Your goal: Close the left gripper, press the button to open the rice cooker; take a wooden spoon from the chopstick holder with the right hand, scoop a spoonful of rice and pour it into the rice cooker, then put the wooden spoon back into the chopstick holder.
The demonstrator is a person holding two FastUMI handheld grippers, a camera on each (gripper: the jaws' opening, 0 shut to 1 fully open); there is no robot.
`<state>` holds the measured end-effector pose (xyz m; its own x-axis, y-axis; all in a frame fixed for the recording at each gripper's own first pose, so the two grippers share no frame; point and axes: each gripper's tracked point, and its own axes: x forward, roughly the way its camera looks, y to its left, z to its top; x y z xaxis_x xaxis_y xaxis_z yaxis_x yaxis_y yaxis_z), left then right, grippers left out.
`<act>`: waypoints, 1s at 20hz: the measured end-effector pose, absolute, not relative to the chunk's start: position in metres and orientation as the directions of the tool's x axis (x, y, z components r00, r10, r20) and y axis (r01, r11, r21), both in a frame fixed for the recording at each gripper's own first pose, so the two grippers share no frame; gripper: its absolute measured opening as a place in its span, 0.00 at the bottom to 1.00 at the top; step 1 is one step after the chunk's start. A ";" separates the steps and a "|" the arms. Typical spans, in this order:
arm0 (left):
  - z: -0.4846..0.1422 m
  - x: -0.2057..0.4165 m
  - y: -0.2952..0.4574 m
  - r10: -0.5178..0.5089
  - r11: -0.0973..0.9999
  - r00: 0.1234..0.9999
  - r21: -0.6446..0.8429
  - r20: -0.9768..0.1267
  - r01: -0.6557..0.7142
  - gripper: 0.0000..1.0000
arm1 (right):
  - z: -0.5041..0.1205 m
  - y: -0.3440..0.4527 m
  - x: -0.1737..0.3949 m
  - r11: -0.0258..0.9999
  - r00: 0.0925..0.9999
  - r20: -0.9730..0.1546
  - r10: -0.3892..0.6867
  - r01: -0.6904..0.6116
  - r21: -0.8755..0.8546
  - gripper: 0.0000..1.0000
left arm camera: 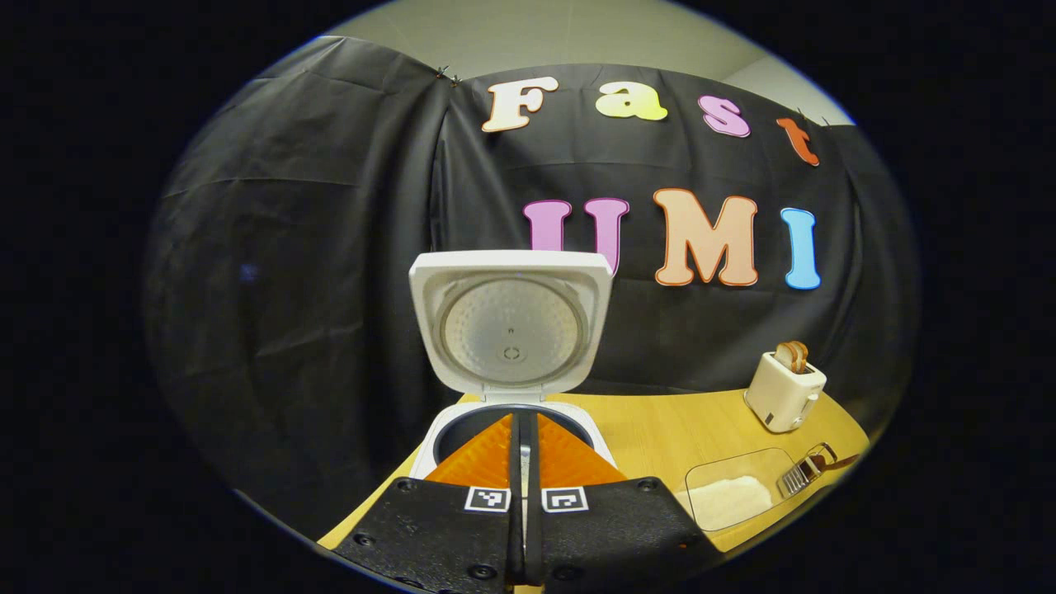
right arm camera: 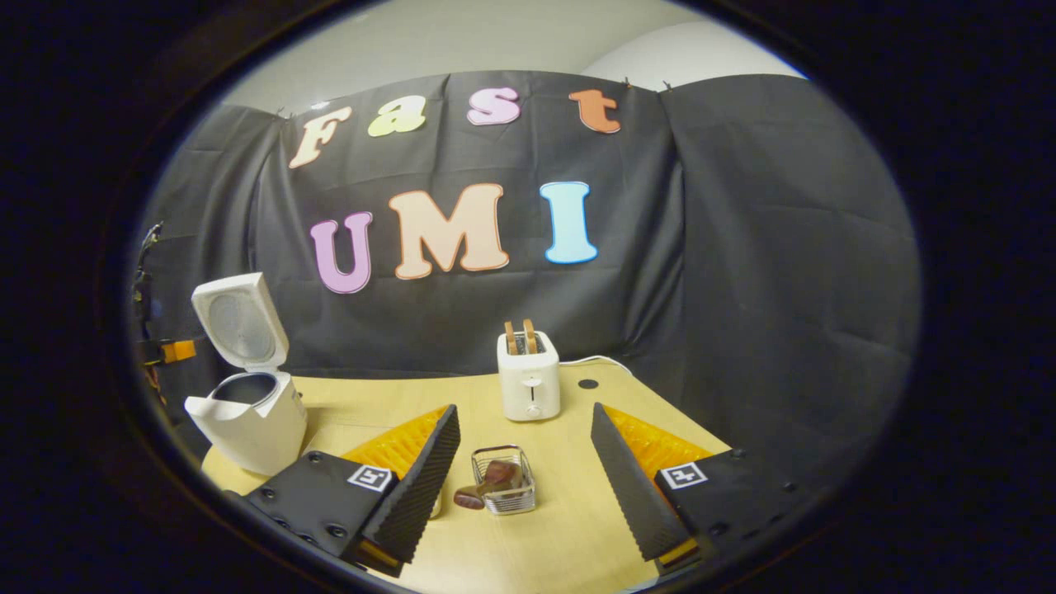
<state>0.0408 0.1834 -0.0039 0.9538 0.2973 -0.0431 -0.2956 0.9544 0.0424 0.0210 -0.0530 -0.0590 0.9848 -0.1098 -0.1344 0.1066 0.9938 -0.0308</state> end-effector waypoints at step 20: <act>-0.002 0.008 0.144 0.244 0.970 0.970 0.008 -0.018 -0.244 0.96 | -0.126 -0.013 0.026 0.999 0.982 -0.186 0.031 -0.029 0.015 1.00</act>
<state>0.0076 0.1439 -0.0022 0.9696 0.2441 -0.0176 -0.2440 0.9697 0.0077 0.0258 -0.0131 -0.1263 0.9820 0.0312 -0.1860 -0.0288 0.9995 0.0154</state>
